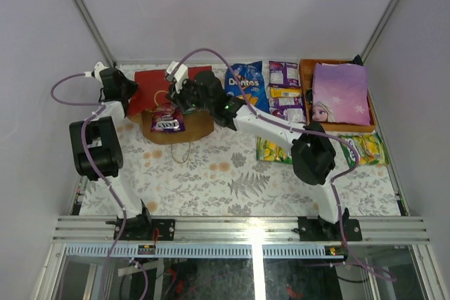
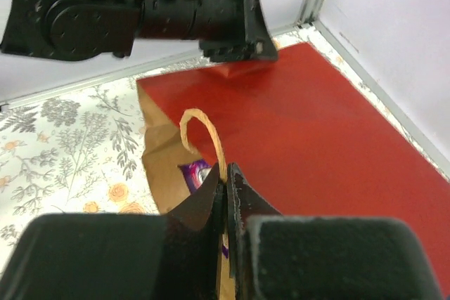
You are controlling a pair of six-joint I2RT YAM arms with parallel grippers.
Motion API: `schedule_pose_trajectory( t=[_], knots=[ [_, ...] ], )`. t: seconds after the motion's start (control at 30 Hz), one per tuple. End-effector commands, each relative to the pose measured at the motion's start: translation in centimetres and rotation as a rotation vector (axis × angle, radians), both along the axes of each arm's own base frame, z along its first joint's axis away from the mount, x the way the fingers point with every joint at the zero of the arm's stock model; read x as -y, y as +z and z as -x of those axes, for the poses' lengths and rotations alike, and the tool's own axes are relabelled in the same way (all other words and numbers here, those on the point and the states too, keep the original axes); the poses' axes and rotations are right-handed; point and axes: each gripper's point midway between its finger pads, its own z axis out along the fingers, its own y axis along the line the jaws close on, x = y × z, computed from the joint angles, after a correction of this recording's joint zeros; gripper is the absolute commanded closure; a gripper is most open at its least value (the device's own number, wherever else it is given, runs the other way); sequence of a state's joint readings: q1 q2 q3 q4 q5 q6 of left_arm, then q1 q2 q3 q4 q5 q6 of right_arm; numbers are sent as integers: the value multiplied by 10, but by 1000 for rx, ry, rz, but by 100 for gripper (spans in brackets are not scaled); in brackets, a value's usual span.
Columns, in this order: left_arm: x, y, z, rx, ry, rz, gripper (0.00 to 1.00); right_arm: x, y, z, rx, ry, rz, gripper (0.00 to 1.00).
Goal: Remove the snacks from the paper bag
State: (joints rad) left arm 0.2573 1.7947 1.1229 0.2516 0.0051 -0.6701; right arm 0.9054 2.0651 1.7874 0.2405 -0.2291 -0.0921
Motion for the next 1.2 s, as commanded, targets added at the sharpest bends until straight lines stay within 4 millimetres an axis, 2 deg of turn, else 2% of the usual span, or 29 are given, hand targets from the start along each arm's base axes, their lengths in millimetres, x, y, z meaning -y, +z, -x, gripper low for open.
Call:
schedule_pose_trajectory(
  t=[0.0,0.17,0.27,0.33,0.4,0.43,0.47,0.53,0.63,0.67,0.7,0.83,0.93,1.07,1.17],
  knots=[
    [7,32,-49,100,-151,-16,97,-6,9,-17,12,-116,-8,100],
    [21,23,-96,66,-303,49,99,-9,2,-36,7,-195,0,100],
    [27,36,-114,90,-358,66,99,-13,-2,-45,12,-217,5,98],
    [34,46,-114,100,-396,63,92,-14,-3,-51,20,-241,9,91],
    [28,66,-104,104,-375,19,80,-12,-3,-60,38,-278,16,90],
    [24,74,-98,100,-352,-6,67,-12,-3,-63,46,-289,19,91],
    [17,88,-88,98,-318,-37,50,-11,-2,-65,60,-293,25,91],
    [5,111,-63,82,-230,-88,35,-11,-1,-70,75,-295,34,93],
    [2,142,-11,106,-119,-98,29,-11,2,-74,86,-291,36,98],
    [8,135,11,105,-105,-72,28,-10,2,-74,88,-288,35,98],
    [15,140,29,136,-99,-51,27,-10,3,-74,89,-283,34,98],
    [50,129,98,245,-93,106,28,-8,4,-73,85,-259,36,93],
    [68,90,140,239,-41,252,30,-4,1,-68,99,-237,66,90],
    [101,53,184,210,-70,285,32,2,4,-69,93,-251,39,89],
    [115,36,201,201,-80,306,32,1,6,-68,78,-246,20,89]
  ],
)
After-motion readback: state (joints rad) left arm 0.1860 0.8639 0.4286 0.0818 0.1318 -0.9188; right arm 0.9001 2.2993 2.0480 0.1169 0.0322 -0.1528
